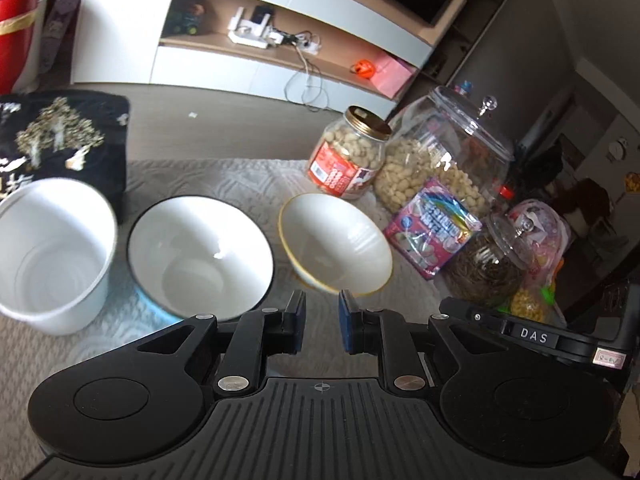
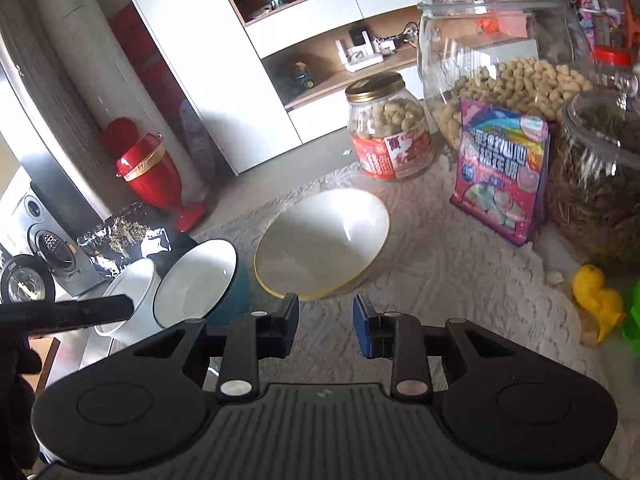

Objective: Organize plates and bowls
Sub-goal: 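Open both grippers and withdraw from the steel bowl, then grasp the gold-rimmed patterned bowl's rim with both grippers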

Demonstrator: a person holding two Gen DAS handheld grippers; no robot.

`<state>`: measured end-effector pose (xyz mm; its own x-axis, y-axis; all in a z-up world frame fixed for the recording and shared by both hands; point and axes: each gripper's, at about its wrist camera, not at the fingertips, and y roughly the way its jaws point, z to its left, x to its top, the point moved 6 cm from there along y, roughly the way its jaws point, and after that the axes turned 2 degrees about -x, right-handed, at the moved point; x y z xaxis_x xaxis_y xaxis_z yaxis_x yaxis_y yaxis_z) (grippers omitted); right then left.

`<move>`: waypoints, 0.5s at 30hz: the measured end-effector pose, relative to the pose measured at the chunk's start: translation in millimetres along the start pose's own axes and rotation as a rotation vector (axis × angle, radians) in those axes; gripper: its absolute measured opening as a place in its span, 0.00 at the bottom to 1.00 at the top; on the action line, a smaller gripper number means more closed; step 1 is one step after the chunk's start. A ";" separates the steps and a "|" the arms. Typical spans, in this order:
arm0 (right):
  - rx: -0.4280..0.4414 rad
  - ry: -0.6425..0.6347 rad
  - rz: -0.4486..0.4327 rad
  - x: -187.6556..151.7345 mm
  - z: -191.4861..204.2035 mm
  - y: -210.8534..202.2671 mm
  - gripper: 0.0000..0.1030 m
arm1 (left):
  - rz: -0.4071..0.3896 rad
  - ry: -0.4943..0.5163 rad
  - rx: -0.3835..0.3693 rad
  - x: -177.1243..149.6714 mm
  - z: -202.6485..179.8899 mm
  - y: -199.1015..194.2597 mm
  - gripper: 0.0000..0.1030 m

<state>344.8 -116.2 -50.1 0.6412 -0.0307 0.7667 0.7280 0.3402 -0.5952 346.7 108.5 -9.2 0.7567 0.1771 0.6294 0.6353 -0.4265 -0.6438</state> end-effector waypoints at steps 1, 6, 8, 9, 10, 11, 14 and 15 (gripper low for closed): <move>0.003 -0.009 -0.005 11.7 -1.2 5.8 0.29 | 0.019 0.020 0.014 12.2 -1.9 14.4 0.19; 0.086 0.073 -0.011 70.3 -10.1 50.9 0.32 | 0.107 0.025 0.052 63.7 7.6 88.9 0.19; 0.097 0.134 -0.034 74.6 -25.3 65.1 0.32 | 0.142 -0.021 0.056 77.3 18.8 118.1 0.19; 0.097 0.161 -0.029 72.8 -33.4 72.0 0.32 | 0.163 -0.022 0.066 80.4 21.5 128.3 0.19; 0.103 0.181 -0.008 69.8 -39.9 79.0 0.32 | 0.194 -0.013 0.085 83.4 25.5 140.2 0.19; 0.112 0.203 0.017 65.3 -45.8 85.2 0.32 | 0.223 0.000 0.104 86.4 29.5 150.6 0.19; 0.105 0.190 0.069 48.3 -53.3 99.6 0.32 | 0.260 -0.004 0.119 91.4 37.1 172.8 0.19; 0.093 0.174 0.084 41.2 -54.5 105.0 0.32 | 0.267 -0.008 0.120 92.8 37.9 177.7 0.19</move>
<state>460.9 -132.9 -94.1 0.7365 -0.1577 0.6578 0.6501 0.4335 -0.6241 535.7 82.7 -81.7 0.9003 0.0801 0.4278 0.4272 -0.3509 -0.8333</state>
